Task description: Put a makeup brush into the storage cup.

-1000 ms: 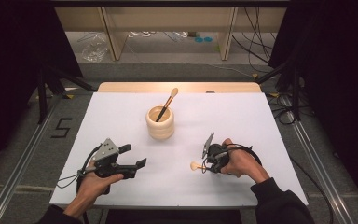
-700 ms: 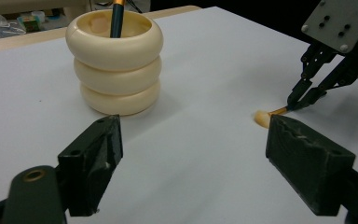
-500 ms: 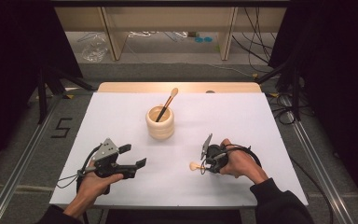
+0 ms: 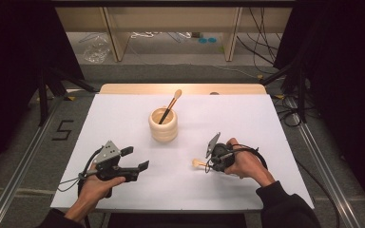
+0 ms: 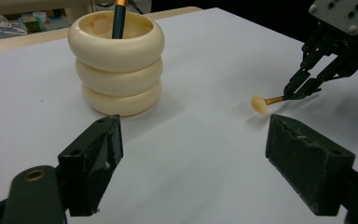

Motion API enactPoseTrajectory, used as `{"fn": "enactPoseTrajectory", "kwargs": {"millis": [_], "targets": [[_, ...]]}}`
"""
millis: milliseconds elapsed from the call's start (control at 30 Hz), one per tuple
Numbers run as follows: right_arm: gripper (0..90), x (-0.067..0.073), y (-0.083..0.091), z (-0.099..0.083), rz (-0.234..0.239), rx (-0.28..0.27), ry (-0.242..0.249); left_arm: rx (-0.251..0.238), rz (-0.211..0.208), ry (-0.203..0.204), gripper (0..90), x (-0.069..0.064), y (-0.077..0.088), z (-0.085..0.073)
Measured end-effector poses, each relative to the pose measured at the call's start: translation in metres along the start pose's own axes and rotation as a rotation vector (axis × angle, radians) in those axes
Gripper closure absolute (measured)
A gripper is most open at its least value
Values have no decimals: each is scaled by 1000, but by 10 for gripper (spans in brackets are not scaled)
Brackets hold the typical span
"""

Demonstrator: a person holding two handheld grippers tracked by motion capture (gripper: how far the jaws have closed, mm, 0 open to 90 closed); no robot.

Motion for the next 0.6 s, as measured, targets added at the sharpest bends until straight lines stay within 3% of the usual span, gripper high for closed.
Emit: {"fn": "enactPoseTrajectory", "kwargs": {"millis": [133,333,600], "targets": [[833,-4,6,1,-30,-40,-7,0,0,0,188,0,0,0],[833,-10,11,0,-39,-74,-30,-4,-3,-2,188,0,0,0],[833,-14,18,1,-67,-173,-76,-1,2,0,187,0,0,0]]}}
Point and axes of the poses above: each handheld gripper's, and its own axes: y roughly backward along the jaws, z roughly out of its top, x roughly to its left, the point moved 3 cm from there along -y, roughly forward along the jaws, and after that the axes turned 6 degrees about -y, right-handed, at the moved point
